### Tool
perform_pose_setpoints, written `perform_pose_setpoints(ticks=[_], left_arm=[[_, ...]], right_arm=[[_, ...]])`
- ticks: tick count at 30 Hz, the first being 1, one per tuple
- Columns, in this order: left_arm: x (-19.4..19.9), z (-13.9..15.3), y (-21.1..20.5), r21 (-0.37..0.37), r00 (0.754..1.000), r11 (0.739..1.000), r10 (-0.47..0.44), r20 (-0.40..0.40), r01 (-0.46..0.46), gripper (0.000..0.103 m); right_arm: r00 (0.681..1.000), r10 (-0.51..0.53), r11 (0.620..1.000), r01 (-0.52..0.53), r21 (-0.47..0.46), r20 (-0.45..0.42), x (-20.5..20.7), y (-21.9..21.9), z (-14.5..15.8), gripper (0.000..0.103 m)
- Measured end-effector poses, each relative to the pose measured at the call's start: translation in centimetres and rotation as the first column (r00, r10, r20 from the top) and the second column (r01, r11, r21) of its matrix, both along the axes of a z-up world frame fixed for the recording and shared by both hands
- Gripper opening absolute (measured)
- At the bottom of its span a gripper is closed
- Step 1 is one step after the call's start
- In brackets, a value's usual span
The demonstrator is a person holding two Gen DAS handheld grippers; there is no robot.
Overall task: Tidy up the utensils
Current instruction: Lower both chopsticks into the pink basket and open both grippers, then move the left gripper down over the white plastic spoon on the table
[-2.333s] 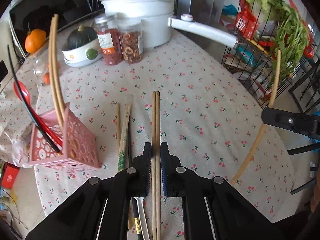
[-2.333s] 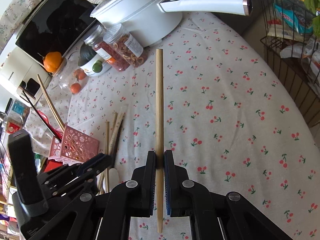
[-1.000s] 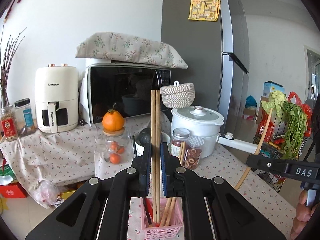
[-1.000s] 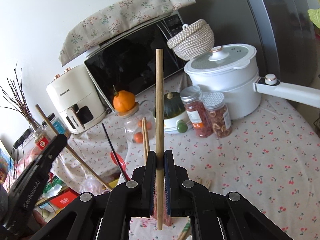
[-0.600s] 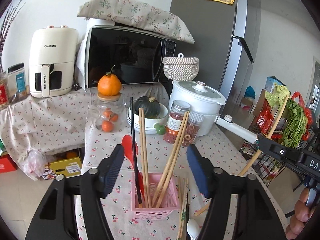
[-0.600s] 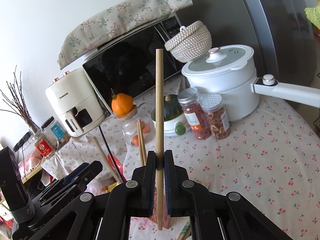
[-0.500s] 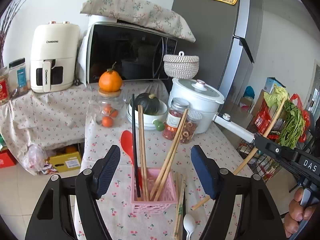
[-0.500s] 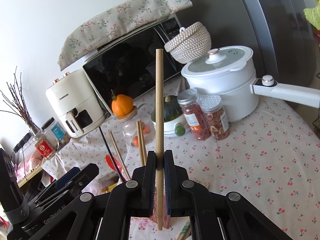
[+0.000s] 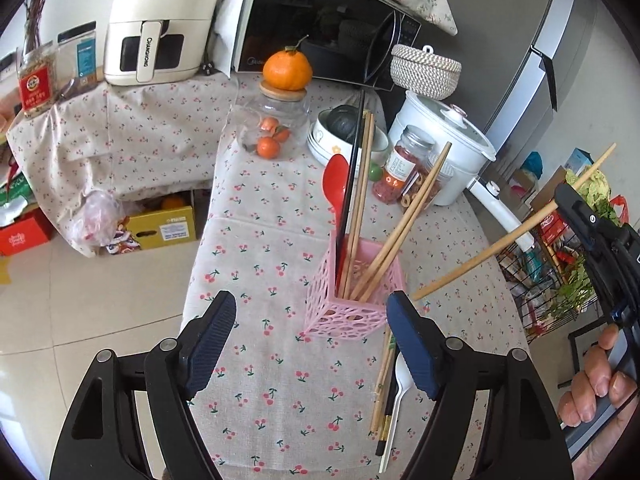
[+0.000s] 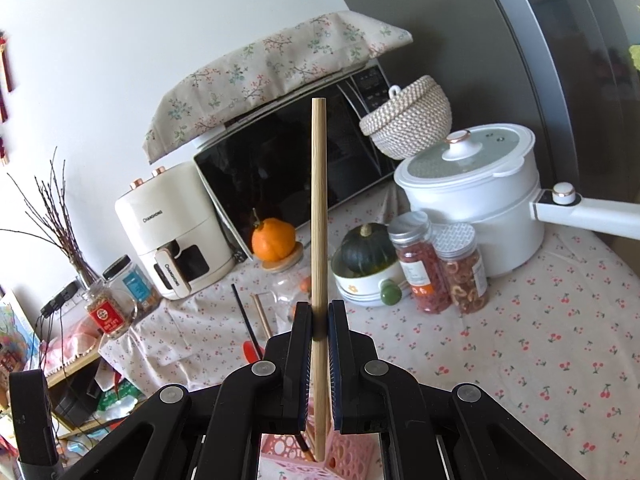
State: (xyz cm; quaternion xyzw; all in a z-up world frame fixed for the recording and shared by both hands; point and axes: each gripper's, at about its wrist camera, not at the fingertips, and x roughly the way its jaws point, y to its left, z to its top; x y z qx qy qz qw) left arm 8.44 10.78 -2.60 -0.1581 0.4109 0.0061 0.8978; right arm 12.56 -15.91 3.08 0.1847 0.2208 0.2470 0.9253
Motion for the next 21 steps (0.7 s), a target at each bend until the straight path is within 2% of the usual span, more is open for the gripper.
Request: perform_pose_setpoints(ticks=[7, 11, 16, 19, 21], left_arm=[[-0.3, -0.4, 0.7, -0.006, 1.0, 1.0, -0.019, -0.023, 0.018, 0.08], [-0.3, -0.5, 0.7, -0.001, 0.999, 1.0, -0.028, -0.022, 0.028, 0.08], [-0.3, -0.8, 0.4, 0.006, 0.999, 1.0, -0.026, -0.031, 0.026, 0.08], [-0.1, -1.1, 0.1, 0.003, 0.998, 0.999, -0.033, -0.049, 0.033, 0.081], [0.0, -1.2, -0.2, -0.005, 0.998, 0.999, -0.04, -0.056, 0.04, 0.081]], right_arm=[[0.998, 0.043, 0.993, -0.037, -0.114, 0.048, 0.7, 4.7, -0.8, 0.005], [0.997, 0.068, 0.982, -0.062, -0.178, 0.031, 1.1, 6.5, -2.1, 0.005], [0.997, 0.082, 0.979, -0.082, -0.184, -0.007, 1.5, 6.8, -3.0, 0.006], [0.993, 0.107, 0.982, -0.112, -0.151, -0.041, 1.6, 6.3, -3.1, 0.013], [0.993, 0.11, 0.985, -0.116, -0.13, -0.048, 1.4, 5.6, -2.8, 0.024]])
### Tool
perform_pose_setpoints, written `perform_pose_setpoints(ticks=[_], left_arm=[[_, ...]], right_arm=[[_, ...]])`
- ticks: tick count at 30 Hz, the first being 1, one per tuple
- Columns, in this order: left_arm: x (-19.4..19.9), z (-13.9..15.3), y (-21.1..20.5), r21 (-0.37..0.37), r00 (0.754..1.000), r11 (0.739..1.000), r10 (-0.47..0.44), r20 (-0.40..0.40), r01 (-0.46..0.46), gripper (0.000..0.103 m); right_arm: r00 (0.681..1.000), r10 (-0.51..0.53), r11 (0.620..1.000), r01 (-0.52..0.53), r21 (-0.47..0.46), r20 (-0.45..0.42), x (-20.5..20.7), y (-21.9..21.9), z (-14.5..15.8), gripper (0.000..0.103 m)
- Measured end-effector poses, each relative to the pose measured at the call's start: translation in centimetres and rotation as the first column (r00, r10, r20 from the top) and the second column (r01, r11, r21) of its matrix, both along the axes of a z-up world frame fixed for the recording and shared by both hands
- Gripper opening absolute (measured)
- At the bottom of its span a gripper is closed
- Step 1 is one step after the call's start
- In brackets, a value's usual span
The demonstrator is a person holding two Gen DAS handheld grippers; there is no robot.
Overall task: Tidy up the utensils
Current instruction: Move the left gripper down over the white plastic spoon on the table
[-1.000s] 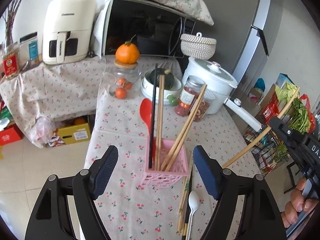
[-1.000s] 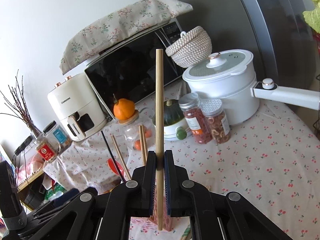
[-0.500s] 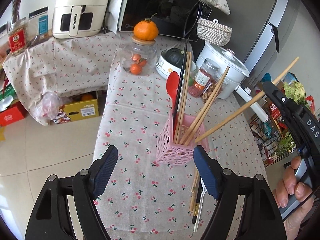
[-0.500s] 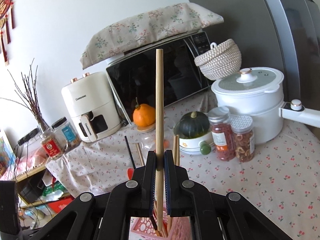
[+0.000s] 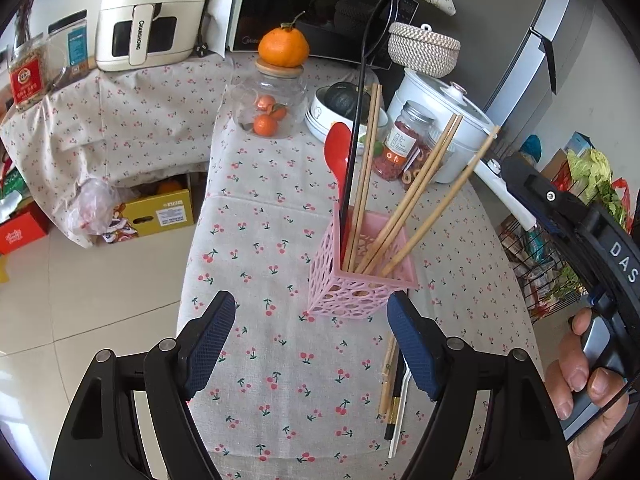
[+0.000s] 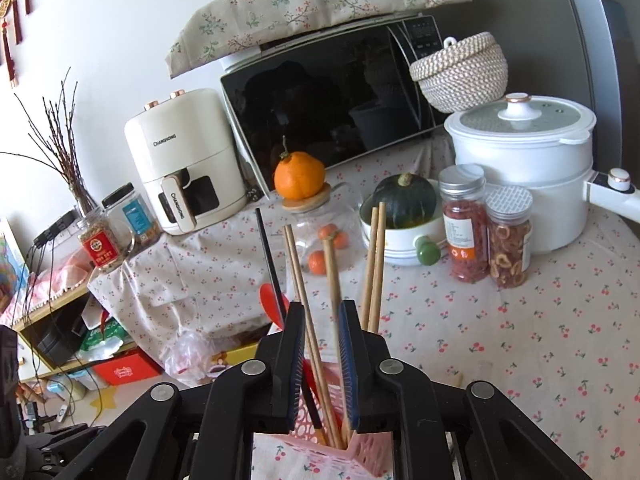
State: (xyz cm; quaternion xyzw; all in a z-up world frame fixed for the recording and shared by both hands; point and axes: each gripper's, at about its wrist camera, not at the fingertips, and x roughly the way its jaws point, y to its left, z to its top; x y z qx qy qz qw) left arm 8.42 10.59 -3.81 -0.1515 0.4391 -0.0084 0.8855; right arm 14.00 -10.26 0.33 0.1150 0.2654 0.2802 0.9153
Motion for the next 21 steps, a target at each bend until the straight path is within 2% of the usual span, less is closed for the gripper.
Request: perform_pose_setpoints(ticks=[3, 9, 15, 21], left_arm=[[-0.2, -0.1, -0.6, 0.011, 1.0, 1.0, -0.003, 0.001, 0.003, 0.083], [-0.5, -0.5, -2.3, 0.031, 1.0, 0.999, -0.028, -0.007, 0.028, 0.087], [-0.6, -1.6, -4.0, -0.002, 0.995, 0.997, -0.078, -0.057, 0.078, 0.088], [-0.6, -2.8, -5.6, -0.005, 0.989, 0.995, -0.103, -0.102, 0.103, 0.088]], right_arm=[[1.0, -0.01, 0.999, 0.01, 0.039, 0.006, -0.7, -1.7, 0.8, 0.041], [0.999, -0.043, 0.996, 0.043, 0.073, 0.0, -1.6, -6.2, 1.8, 0.062], [0.995, -0.093, 0.996, 0.093, -0.009, -0.026, -2.0, -10.0, 0.8, 0.076], [0.985, -0.144, 0.988, 0.139, -0.064, -0.09, -2.1, -13.4, -1.1, 0.084]])
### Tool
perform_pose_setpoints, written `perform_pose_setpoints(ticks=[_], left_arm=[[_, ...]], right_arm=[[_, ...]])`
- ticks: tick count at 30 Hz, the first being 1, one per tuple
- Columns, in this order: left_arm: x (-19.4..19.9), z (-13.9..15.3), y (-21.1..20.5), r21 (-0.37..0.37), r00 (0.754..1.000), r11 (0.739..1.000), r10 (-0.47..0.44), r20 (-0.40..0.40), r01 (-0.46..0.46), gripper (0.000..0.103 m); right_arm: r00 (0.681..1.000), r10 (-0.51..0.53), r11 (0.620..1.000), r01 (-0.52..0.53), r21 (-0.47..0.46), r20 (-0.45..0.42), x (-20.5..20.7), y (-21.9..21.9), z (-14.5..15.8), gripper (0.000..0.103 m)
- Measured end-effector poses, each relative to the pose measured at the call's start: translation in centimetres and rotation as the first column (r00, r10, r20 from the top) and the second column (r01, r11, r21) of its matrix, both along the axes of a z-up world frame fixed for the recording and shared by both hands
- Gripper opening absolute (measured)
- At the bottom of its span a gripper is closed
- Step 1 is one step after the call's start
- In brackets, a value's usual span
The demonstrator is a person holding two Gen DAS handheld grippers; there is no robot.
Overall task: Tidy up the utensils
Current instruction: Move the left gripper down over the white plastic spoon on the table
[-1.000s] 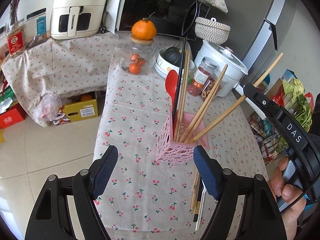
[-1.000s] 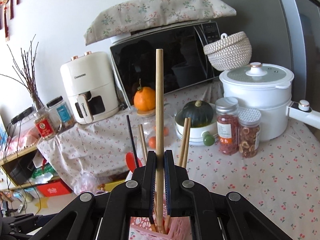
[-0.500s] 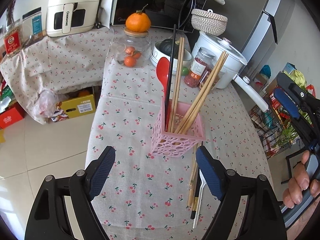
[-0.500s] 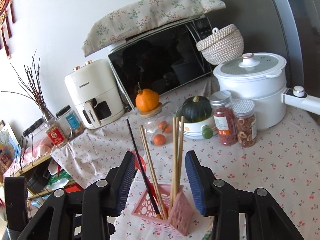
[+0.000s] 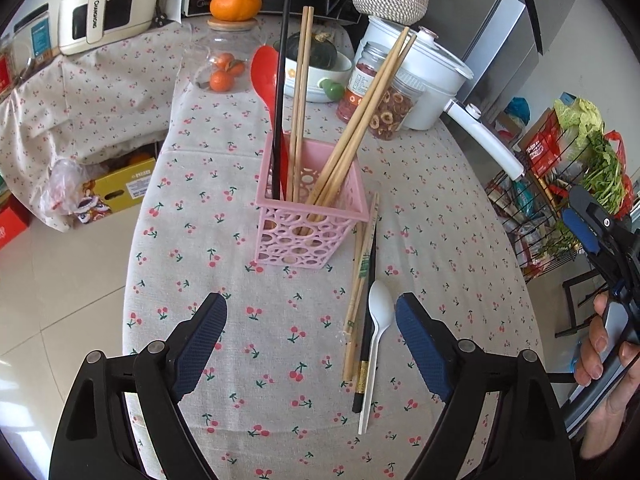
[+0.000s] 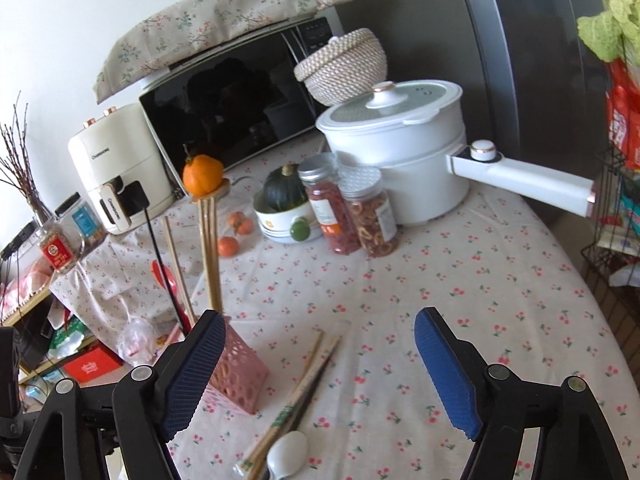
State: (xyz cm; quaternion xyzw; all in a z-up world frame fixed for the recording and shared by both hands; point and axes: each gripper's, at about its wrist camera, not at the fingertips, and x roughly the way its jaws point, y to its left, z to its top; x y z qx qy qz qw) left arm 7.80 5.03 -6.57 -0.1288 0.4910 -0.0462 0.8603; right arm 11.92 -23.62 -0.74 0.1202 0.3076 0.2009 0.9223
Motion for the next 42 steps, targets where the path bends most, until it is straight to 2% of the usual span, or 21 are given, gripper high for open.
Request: perform_pose_setpoints(ticks=[3, 8, 13, 17, 19, 21, 25, 26, 27, 30, 35, 39, 42], left_arm=[[0.0, -0.5, -0.5, 0.007, 1.0, 1.0, -0.006, -0.021, 0.006, 0.088], [0.5, -2.1, -1.5, 0.005, 0.998, 1.0, -0.022, -0.064, 0.023, 0.088], [1.8, -4.1, -2.9, -0.065, 0.996, 0.997, -0.04, -0.08, 0.035, 0.087], [3.0, -5.0, -4.9, -0.081, 0.995, 0.993, -0.086, -0.056, 0.081, 0.058], [3.8, -5.7, -5.8, -0.063, 0.993, 0.993, -0.106, -0.053, 0.103, 0.05], [4.3, -6.5, -6.5, -0.041, 0.991, 0.993, -0.115, -0.069, 0.112, 0.037], [4.8, -7.9, -7.0, -0.019, 0.986, 0.993, -0.121, -0.112, 0.12, 0.024], [4.8, -8.1, -7.1, -0.014, 0.985, 0.992, -0.127, -0.116, 0.126, 0.013], [4.7, -8.2, -7.1, -0.011, 0.984, 0.991, -0.132, -0.121, 0.131, 0.006], [3.8, -7.6, -6.6, -0.02, 0.984, 0.99, -0.143, -0.107, 0.142, 0.0], [0.9, -4.8, -4.5, -0.034, 0.985, 0.986, -0.165, -0.044, 0.164, 0.0], [-1.2, -4.5, -2.5, -0.042, 0.982, 0.984, -0.178, -0.06, 0.176, 0.0], [-1.4, -4.9, -1.7, -0.053, 0.985, 0.986, -0.162, -0.067, 0.159, 0.003]], right_arm=[[1.0, -0.006, 1.0, 0.005, -0.024, -0.029, 0.0, -1.2, -0.9, 0.092], [0.993, 0.021, 0.997, -0.03, -0.077, -0.115, 0.3, -1.7, -3.1, 0.094], [0.981, 0.012, 0.99, -0.039, -0.136, -0.195, 0.8, -1.7, -5.1, 0.094], [0.968, -0.019, 0.991, -0.016, -0.135, -0.25, 1.3, -2.3, -6.0, 0.094], [0.962, -0.025, 0.993, -0.006, -0.115, -0.27, 1.5, -2.7, -6.2, 0.094], [0.957, -0.033, 0.995, 0.004, -0.1, -0.288, 1.6, -3.0, -6.4, 0.094], [0.952, -0.04, 0.995, 0.011, -0.096, -0.305, 1.9, -3.4, -6.6, 0.094], [0.952, -0.039, 0.995, 0.009, -0.099, -0.305, 2.0, -3.4, -6.6, 0.094], [0.952, -0.039, 0.995, 0.008, -0.102, -0.305, 2.1, -3.5, -6.6, 0.094], [0.95, -0.042, 0.994, 0.009, -0.108, -0.311, 2.3, -3.5, -6.8, 0.094], [0.946, -0.04, 0.996, 0.014, -0.085, -0.321, 2.5, -3.3, -6.7, 0.094], [0.945, -0.03, 0.997, 0.004, -0.081, -0.324, 2.4, -2.6, -6.6, 0.094], [0.943, -0.02, 0.996, -0.011, -0.089, -0.332, 2.4, -2.0, -6.7, 0.094]])
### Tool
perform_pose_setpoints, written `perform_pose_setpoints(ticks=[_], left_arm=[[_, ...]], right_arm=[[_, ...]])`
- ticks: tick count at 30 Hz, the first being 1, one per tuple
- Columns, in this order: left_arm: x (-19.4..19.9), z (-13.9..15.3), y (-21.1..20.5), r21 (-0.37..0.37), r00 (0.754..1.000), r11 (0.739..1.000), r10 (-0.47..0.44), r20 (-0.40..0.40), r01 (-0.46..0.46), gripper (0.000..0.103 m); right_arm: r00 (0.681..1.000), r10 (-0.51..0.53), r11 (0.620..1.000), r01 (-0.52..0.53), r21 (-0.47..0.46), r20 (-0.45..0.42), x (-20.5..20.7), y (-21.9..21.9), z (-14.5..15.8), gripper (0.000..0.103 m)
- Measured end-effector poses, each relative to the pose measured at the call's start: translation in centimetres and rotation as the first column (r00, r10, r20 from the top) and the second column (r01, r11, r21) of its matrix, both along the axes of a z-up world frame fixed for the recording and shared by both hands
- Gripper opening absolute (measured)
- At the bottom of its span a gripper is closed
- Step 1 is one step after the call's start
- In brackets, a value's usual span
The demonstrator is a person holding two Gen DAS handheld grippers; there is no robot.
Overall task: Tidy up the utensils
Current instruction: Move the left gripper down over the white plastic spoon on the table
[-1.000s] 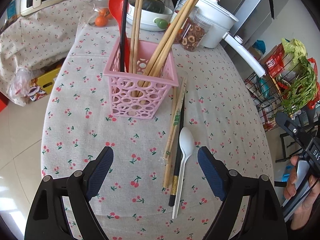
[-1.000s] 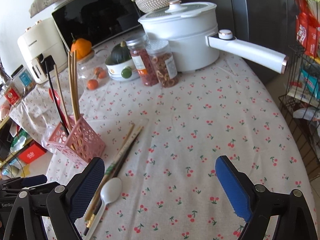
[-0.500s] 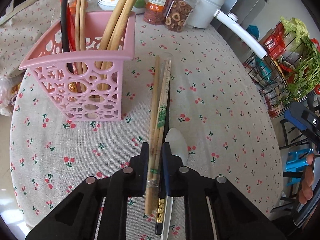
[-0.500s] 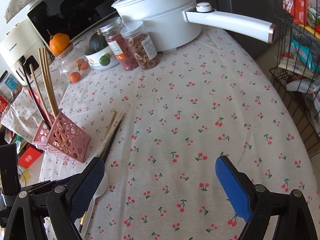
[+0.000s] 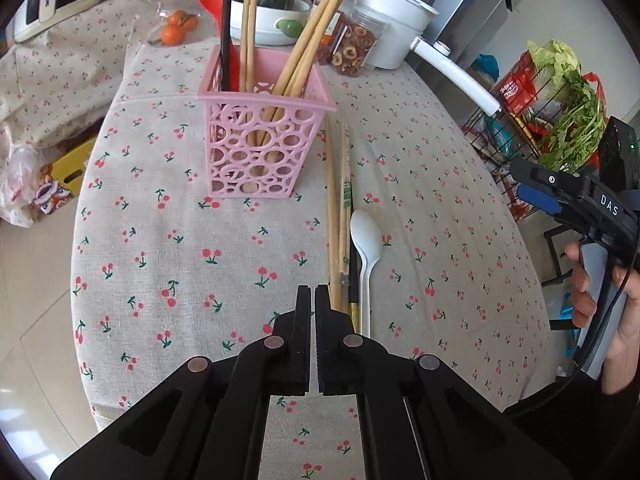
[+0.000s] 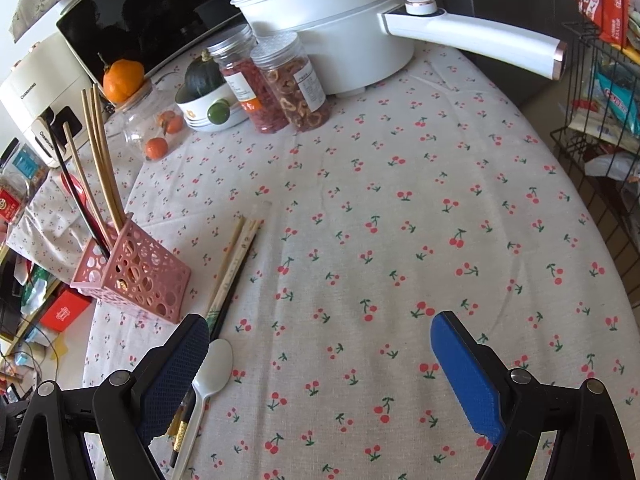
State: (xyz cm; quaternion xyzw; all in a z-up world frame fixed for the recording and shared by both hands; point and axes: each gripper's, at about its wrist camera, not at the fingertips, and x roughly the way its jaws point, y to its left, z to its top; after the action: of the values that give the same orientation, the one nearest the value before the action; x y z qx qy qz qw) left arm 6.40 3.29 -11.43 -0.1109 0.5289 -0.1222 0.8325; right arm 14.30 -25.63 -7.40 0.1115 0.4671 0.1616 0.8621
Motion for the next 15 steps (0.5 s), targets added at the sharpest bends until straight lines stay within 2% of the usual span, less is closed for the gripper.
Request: perform_pose_setpoints(ticks=[1, 2, 3, 5, 8, 11, 15], left_arm=[[0.1, -0.1, 0.0, -0.001, 1.0, 1.0, 0.005, 0.003, -0.005, 0.004], [0.4, -0.2, -0.4, -0.005, 1.0, 1.0, 0.004, 0.006, -0.004, 0.013], [0.7, -0.4, -0.8, -0.012, 1.0, 1.0, -0.003, 0.006, 0.003, 0.027], [1.6, -1.0, -1.5, -0.018, 1.0, 1.0, -0.003, 0.006, 0.003, 0.036], [3.4, -1.4, -2.9, -0.027, 1.0, 1.0, 0.001, 0.013, 0.0, 0.036], [4.7, -1.5, -4.6, 0.009, 0.998, 1.0, -0.01, 0.067, 0.009, 0.036], [6.1, -3.2, -6.6, 0.049, 0.999, 0.998, -0.05, 0.023, 0.048, 0.033]], right_arm=[[1.0, 0.004, 1.0, -0.004, -0.004, -0.002, 0.0, 0.2, -0.1, 0.094], [1.0, 0.007, 1.0, -0.007, -0.007, -0.003, 0.0, 0.3, -0.1, 0.094], [1.0, 0.009, 1.0, -0.009, -0.01, -0.004, -0.1, 0.5, -0.1, 0.094], [1.0, 0.01, 1.0, -0.01, -0.014, -0.009, -0.2, 0.6, -0.3, 0.094], [1.0, 0.013, 1.0, -0.014, -0.022, -0.022, -0.2, 0.5, -0.6, 0.094], [0.999, 0.013, 0.999, -0.014, -0.033, -0.03, -0.3, 0.0, -0.9, 0.094], [0.999, 0.001, 0.999, -0.002, -0.036, -0.039, -0.1, -1.0, -1.2, 0.094]])
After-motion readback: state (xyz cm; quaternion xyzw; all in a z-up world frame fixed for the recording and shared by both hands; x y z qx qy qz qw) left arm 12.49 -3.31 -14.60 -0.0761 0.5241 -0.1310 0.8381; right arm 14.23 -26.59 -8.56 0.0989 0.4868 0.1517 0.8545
